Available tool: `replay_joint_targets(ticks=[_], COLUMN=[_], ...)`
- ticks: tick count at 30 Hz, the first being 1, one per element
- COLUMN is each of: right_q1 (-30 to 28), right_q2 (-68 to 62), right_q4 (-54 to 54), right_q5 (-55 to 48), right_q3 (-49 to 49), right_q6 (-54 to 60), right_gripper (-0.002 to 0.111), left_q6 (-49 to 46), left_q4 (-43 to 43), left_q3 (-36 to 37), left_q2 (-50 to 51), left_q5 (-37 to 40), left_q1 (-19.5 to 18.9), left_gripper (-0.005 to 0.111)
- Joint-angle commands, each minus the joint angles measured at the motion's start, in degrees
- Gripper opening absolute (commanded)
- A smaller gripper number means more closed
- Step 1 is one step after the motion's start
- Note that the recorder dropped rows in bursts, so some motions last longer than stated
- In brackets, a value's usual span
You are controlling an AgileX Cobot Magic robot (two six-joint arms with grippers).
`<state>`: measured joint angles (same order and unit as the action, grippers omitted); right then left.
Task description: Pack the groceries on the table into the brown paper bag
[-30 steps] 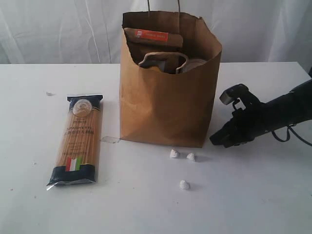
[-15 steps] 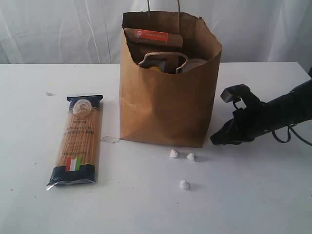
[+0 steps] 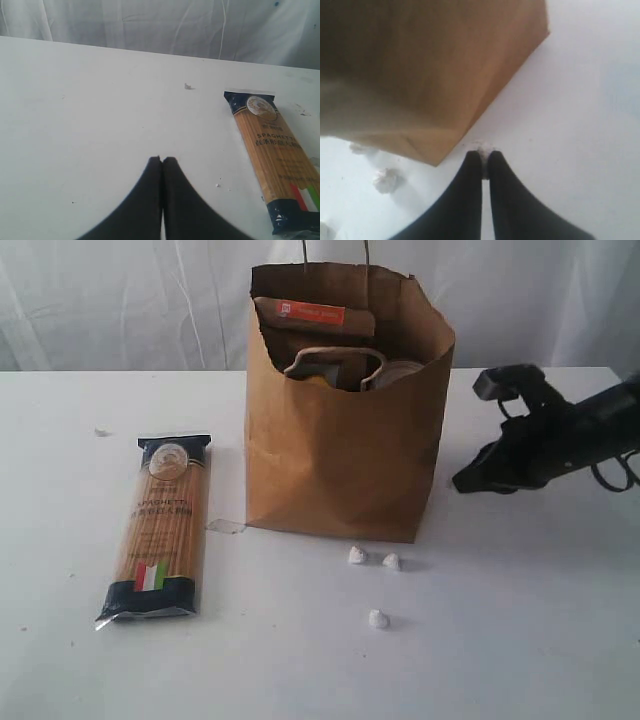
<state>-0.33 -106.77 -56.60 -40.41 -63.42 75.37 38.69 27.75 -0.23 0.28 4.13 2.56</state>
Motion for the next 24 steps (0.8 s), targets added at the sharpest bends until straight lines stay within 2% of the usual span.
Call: replay_joint_targets(ticks=[1, 4, 10, 16, 21, 24], right_q1=[-0.2, -0.2, -0.2, -0.2, -0.2, -0.1], right_q2=[6.6, 10.3, 17.5, 23.5, 25.4, 25.2], right_q4=[-0.1, -0.7, -8.5, -15.6, -25.0, -26.6], right_q5=[4.4, 6.2, 5.3, -1.7, -11.6, -16.2], right_q3=[0.2, 0.1, -1.0, -3.4, -3.4, -3.3], right_q6=[-2.4, -2.4, -2.2, -1.8, 4.6, 7.7], right_gripper=[0.0, 0.0, 0.0, 0.0, 0.0, 0.0], left_q6=[0.0, 0.0, 0.0, 0.0, 0.0, 0.0], left_q4=[0.1, 0.1, 0.1, 0.1, 0.1, 0.1], left_q3=[0.2, 0.2, 0.2, 0.2, 0.2, 0.2], left_q2=[-0.3, -0.3, -0.3, -0.3, -0.3, -0.3], left_q5=[0.2, 0.2, 0.2, 0.2, 0.2, 0.2], left_q1=[-0.1, -0.1, -0.1, -0.1, -0.1, -0.1], left_gripper=[0.0, 0.0, 0.0, 0.0, 0.0, 0.0])
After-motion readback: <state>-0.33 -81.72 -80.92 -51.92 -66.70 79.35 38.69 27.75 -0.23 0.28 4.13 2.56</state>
